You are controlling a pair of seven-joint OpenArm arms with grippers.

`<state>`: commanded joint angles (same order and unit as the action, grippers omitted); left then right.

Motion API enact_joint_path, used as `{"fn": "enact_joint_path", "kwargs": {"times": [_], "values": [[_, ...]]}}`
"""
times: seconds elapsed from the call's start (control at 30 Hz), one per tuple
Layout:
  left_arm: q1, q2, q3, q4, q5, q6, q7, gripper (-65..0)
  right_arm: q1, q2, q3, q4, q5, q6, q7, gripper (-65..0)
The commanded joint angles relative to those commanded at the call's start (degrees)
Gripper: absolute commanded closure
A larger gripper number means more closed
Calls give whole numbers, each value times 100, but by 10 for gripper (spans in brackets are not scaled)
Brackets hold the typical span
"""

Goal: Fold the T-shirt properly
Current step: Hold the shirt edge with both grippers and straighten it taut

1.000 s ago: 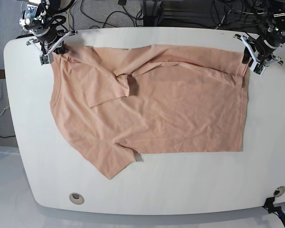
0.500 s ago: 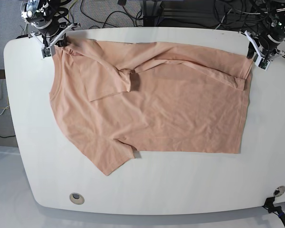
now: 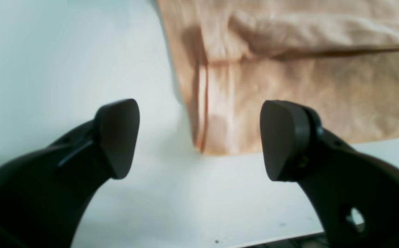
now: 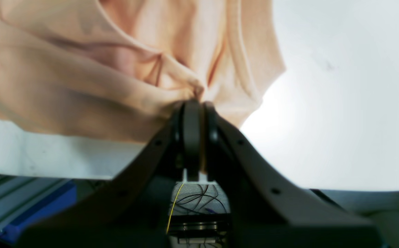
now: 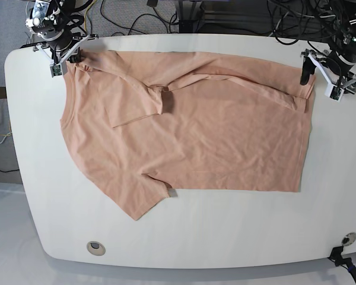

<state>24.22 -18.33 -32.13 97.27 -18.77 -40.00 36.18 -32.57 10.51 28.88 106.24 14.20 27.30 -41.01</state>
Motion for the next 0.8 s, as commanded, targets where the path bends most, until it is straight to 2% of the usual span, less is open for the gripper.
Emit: {"fn": "enact_joint_path", "kwargs": {"times": [0.13, 0.33, 0.53, 0.6, 0.8], "values": [[-26, 0, 26, -246, -273, 0, 18, -514, 0, -9, 0, 0, 0, 0, 0, 0], [-35, 18, 26, -730, -246, 0, 18, -514, 0, -9, 0, 0, 0, 0, 0, 0], [-26, 26, 26, -782, -237, 0, 9, -509, 0, -18, 0, 0, 26, 0, 0, 0], [-26, 26, 26, -782, -237, 0, 9, -442, 0, -26, 0, 0, 35, 0, 0, 0], [-26, 26, 26, -782, -237, 0, 9, -152, 0, -26, 0, 0, 44, 0, 0, 0]]}}
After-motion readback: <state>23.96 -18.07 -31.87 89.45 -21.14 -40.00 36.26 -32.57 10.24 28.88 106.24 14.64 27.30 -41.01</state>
